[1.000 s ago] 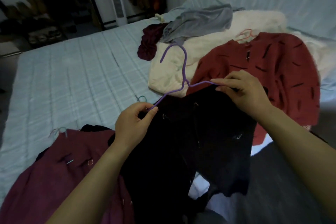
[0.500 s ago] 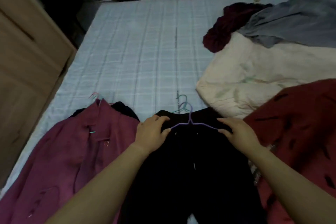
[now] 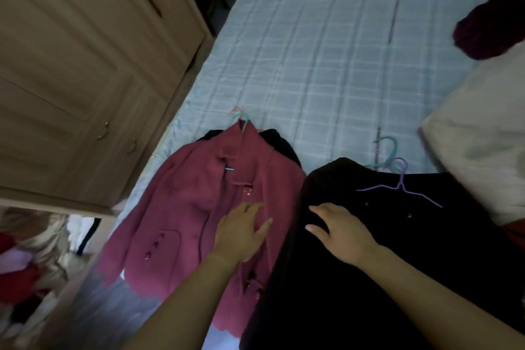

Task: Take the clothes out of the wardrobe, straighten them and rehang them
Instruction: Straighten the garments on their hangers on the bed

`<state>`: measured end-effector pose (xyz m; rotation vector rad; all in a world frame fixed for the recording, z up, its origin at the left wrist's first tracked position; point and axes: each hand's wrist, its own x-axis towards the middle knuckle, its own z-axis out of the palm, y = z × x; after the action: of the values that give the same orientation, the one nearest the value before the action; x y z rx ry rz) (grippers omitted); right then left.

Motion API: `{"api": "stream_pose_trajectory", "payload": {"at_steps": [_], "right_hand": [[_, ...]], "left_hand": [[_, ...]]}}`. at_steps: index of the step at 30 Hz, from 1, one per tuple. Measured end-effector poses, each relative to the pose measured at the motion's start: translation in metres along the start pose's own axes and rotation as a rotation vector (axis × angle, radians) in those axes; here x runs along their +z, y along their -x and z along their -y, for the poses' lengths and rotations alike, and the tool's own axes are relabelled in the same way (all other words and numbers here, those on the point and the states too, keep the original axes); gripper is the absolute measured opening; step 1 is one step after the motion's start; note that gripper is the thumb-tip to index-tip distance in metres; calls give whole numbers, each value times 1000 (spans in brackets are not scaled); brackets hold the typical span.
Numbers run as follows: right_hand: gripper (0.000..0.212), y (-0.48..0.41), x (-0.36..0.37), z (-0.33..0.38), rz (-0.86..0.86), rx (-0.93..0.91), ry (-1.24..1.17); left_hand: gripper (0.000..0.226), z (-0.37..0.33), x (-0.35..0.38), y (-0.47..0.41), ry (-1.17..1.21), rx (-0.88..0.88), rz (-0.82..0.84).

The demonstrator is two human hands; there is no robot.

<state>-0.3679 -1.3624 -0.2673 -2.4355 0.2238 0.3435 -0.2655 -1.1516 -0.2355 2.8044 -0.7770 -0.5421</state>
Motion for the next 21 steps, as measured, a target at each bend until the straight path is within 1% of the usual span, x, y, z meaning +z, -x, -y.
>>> {"api": "stream_pose_trajectory", "payload": {"at_steps": [3,6,9,11,13,15,16,18,20,21], "right_hand": [[56,-45,19,35,26,2,3],[55,-94,35,57,19,33,39],[55,-150,57,67,10,126,82],[56,-188,70,65,-31,181,77],[57,-224,78,61,-93,244,73],[61,-256,83,52,-154,300,107],[64,-269,85,47,-154,333,143],[70,-290,89,34,-91,421,188],[71,-301,94,24,-29,486,120],[69,-304,98,20,-37,492,73]], "left_hand": [[75,49,-13,-18,-7,-13,3],[72,110,-20,-52,-3,19,6],[81,183,-25,-111,-56,49,73],[84,226,-26,-154,-87,68,97],[81,260,-23,-194,-87,93,96],[79,285,-19,-231,-75,117,87],[79,292,-17,-247,-68,124,73],[77,298,-10,-273,-65,136,30],[72,299,4,-291,-60,167,8],[70,300,13,-298,-58,181,18]]}}
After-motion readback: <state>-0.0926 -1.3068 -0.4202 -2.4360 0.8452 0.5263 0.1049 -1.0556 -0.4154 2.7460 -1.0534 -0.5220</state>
